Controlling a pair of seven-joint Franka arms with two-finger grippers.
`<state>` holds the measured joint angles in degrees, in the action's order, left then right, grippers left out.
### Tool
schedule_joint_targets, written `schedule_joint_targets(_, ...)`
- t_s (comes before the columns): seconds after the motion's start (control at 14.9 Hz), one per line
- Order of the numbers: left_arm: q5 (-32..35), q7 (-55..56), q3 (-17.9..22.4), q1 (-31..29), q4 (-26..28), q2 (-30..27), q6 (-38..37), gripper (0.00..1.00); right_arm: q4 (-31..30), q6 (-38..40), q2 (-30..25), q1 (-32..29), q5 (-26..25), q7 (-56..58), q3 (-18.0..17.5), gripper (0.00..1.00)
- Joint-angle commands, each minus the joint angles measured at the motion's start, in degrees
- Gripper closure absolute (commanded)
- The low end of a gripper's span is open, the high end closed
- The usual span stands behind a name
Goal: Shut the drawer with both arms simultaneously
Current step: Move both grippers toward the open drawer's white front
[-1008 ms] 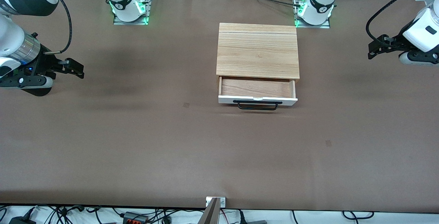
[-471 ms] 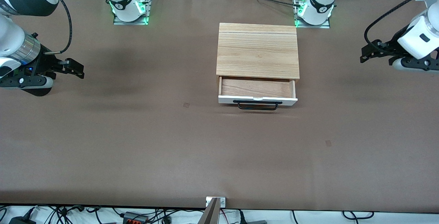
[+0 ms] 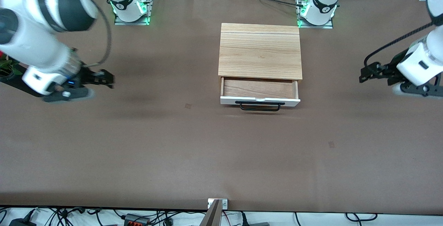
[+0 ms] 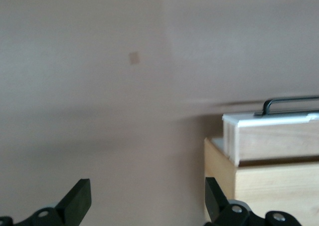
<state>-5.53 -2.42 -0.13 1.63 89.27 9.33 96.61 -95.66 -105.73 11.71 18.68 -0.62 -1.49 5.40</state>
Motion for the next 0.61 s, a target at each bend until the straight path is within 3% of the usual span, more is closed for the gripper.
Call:
schedule_joint_targets(0.0, -4.6, 0.7, -0.3, 0.8, -3.1, 5.9, 4.5, 0.00, 3.9, -3.1, 4.7, 1.9, 4.4, 0.4, 0.2, 0.00)
schedule_joint_targets(0.13, -8.3, 0.8, -0.7, 2.0, -3.0, 9.5, 9.4, 0.00, 3.7, -8.6, 6.1, 3.9, 13.4, -2.8, 0.2, 0.00)
schedule_joint_targets(0.34, -12.8, 0.8, -0.7, 5.1, -2.3, 13.9, 17.0, 0.00, 4.0, -10.5, 8.9, 6.4, 16.3, -7.6, 0.2, 0.00)
schedule_joint_targets(0.54, -17.5, 0.8, -0.7, 7.9, -1.1, 17.5, 23.5, 0.00, 4.0, -18.6, 13.1, 12.1, 20.4, -8.3, 0.2, 0.00)
